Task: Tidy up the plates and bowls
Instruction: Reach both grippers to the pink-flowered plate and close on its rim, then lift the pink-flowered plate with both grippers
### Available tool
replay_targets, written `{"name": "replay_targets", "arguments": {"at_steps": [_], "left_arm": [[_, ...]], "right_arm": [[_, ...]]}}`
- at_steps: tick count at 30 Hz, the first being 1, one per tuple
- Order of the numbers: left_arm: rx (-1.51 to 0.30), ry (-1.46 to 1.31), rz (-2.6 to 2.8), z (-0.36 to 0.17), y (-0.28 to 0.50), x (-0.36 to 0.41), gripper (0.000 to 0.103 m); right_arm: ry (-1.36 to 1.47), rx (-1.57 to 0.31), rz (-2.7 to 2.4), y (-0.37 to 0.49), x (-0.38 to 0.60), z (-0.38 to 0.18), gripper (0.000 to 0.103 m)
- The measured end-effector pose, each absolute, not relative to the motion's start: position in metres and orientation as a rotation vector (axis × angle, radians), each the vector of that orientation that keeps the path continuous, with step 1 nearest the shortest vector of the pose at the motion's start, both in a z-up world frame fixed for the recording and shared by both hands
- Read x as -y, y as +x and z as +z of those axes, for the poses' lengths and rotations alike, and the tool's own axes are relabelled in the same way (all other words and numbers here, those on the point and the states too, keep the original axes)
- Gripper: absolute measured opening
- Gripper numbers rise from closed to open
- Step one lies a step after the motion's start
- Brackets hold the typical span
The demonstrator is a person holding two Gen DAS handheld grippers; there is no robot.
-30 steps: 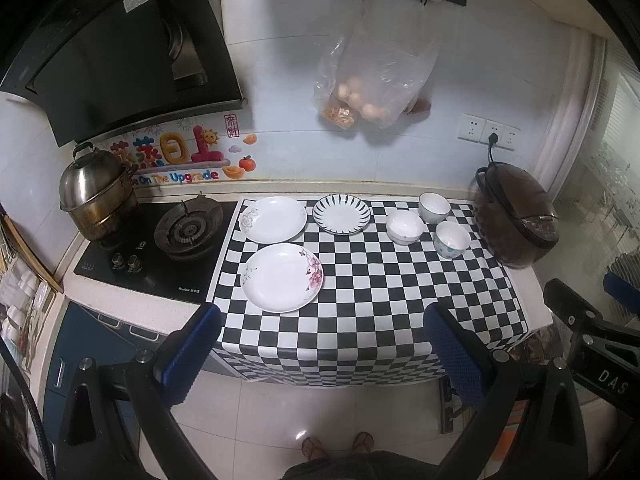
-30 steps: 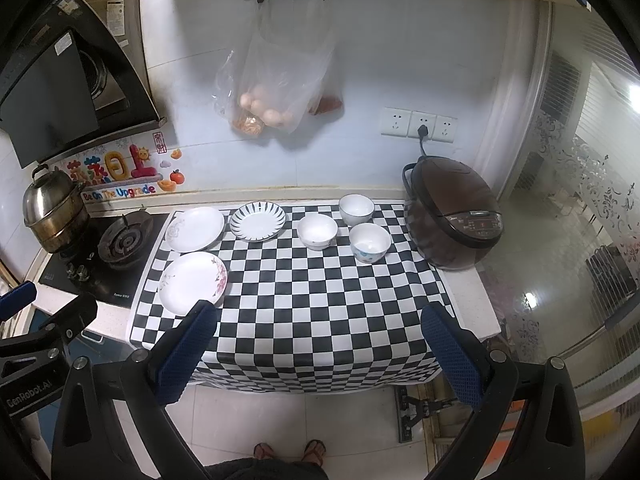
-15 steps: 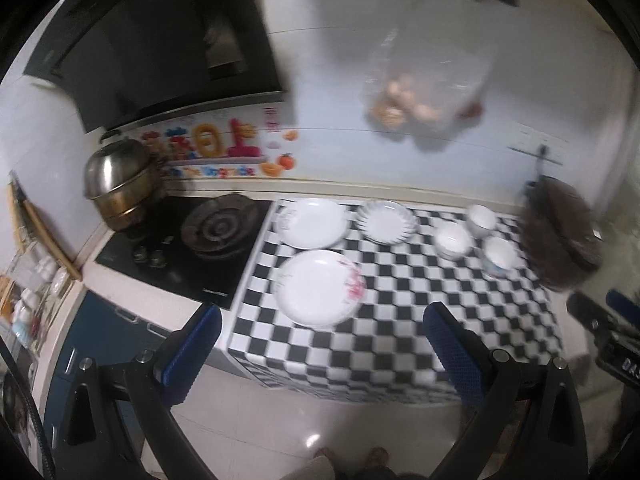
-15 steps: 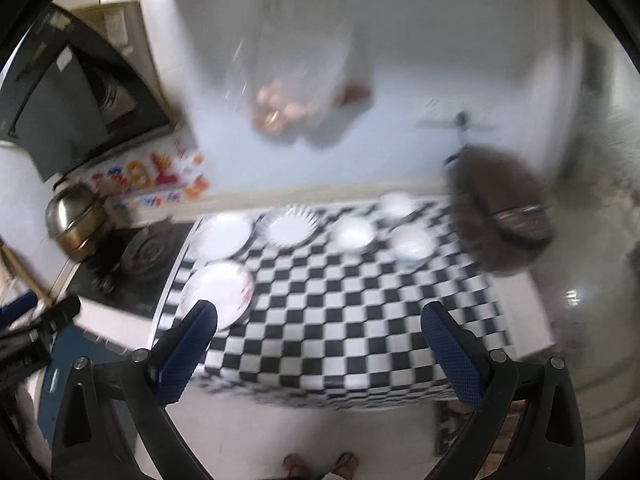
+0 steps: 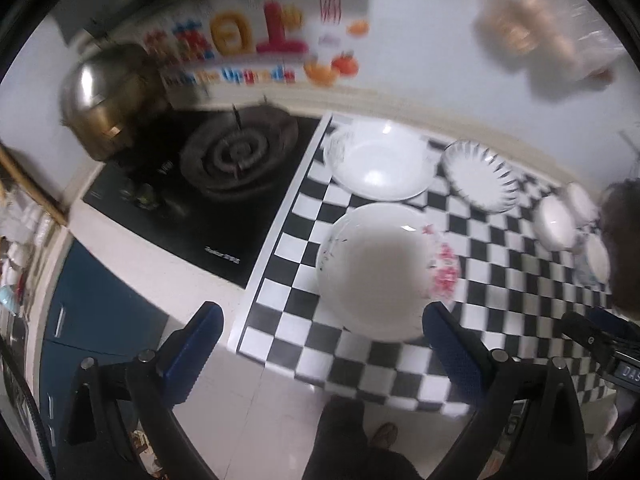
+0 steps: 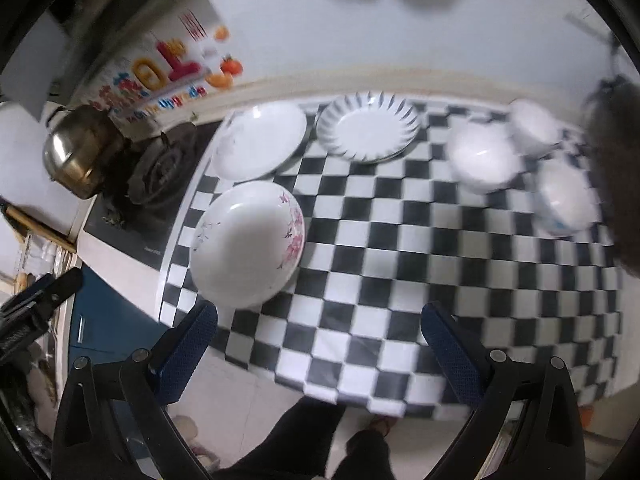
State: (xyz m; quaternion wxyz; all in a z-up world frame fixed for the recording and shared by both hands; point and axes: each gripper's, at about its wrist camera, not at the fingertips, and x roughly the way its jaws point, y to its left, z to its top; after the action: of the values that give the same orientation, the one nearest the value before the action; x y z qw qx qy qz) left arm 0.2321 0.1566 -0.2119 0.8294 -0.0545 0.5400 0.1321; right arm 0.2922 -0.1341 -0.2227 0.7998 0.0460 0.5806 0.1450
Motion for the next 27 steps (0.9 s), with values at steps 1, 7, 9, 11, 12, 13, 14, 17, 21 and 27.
{"name": "replay_targets", "arguments": {"at_steps": [1,7,9,11,12,13,14,17,21,27], "left_arm": [[-1.164,-0.124,0.266,-0.221,0.243,-0.162,0.097],[-1.338,-0.183,0.16,-0.297,0.313,-0.2,0.082],[-1.391,-0.184,0.127,-0.319,0.331,-0.207,0.079],[-1.435,-0.187,0.094,-0.339,0.345,-0.213,0.076],[-1.452,-0.189,0.076,-0.347,0.35,-0.215,0.074],[-1.471,-0.19,0.063,-0.355,0.355,-0.217,0.07],[-1.498,-0.19,0.04,-0.366,0.36,-0.217,0.063],[-1.552,-0.188,0.002,-0.384,0.366,-0.217,0.042],[-1.603,-0.204,-0.044,-0.399,0.364,-0.215,0.029],[-1.583,-0.231,-0.068,-0.39,0.356,-0.211,0.026]], "right_arm": [[0.099,-1.27,0.314,0.307,0.125,-0.236,0.103],[0.114,-1.423,0.282,0.38,0.084,-0.313,0.095],[0.13,-1.476,0.272,0.397,0.072,-0.334,0.09],[0.146,-1.521,0.271,0.411,0.064,-0.355,0.086],[0.156,-1.541,0.271,0.414,0.062,-0.363,0.085],[0.169,-1.563,0.273,0.419,0.057,-0.372,0.083],[0.183,-1.584,0.277,0.422,0.054,-0.38,0.081],[0.209,-1.638,0.278,0.429,0.046,-0.4,0.073],[0.224,-1.693,0.281,0.431,0.039,-0.422,0.059],[0.245,-1.702,0.271,0.425,0.038,-0.436,0.021]]}}
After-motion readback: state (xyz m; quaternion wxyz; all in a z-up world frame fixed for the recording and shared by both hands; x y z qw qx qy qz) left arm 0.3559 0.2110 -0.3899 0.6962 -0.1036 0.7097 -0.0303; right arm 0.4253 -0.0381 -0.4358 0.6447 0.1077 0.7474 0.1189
